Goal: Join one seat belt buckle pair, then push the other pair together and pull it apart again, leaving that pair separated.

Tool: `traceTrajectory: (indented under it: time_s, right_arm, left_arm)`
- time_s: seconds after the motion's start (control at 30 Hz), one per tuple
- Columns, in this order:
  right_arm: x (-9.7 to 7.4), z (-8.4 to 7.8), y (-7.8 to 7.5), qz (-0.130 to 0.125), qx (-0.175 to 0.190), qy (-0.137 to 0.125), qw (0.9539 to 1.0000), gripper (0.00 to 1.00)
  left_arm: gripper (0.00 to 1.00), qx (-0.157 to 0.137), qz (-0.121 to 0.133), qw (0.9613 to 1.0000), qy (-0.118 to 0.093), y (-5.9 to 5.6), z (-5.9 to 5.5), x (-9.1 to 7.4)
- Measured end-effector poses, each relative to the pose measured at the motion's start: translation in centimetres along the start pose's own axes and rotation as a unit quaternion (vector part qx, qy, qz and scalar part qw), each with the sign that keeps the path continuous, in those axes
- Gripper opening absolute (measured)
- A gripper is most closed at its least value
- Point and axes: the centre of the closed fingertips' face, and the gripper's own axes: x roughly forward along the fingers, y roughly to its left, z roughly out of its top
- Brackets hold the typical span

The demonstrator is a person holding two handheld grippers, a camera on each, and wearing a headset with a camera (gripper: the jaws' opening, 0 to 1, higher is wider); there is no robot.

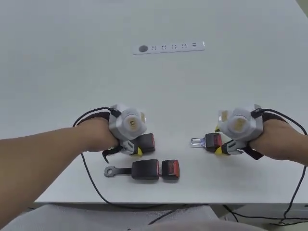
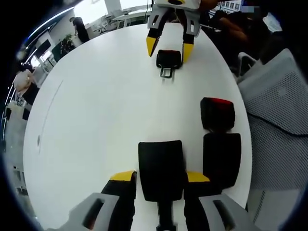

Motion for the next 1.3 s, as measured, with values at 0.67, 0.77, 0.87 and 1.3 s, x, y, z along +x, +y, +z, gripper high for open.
traceTrajectory:
  time_s: [0.67,0.77,0.87,1.3]
  right_arm:
    - [-4.9,2.0,1.8,-0.050,0.154,-0.106,0.9811,0.56]
    - [-5.4,2.1,2.6,-0.058,0.159,-0.113,0.9792,0.59]
    - [-6.2,2.8,2.9,-0.066,0.194,-0.145,0.9679,0.60]
    - [-9.0,2.7,4.4,-0.087,0.231,-0.185,0.9512,0.74]
  left_arm:
    - [0.61,-0.100,0.075,0.9893,-0.075,-1.4,-2.3,-6.5]
    - [0.67,-0.116,0.084,0.9862,-0.084,-2.0,-3.0,-7.2]
    - [0.69,-0.125,0.103,0.9823,-0.094,-2.3,-3.4,-8.4]
    - [0.88,-0.173,0.136,0.9652,-0.142,-4.7,-5.1,-11.5]
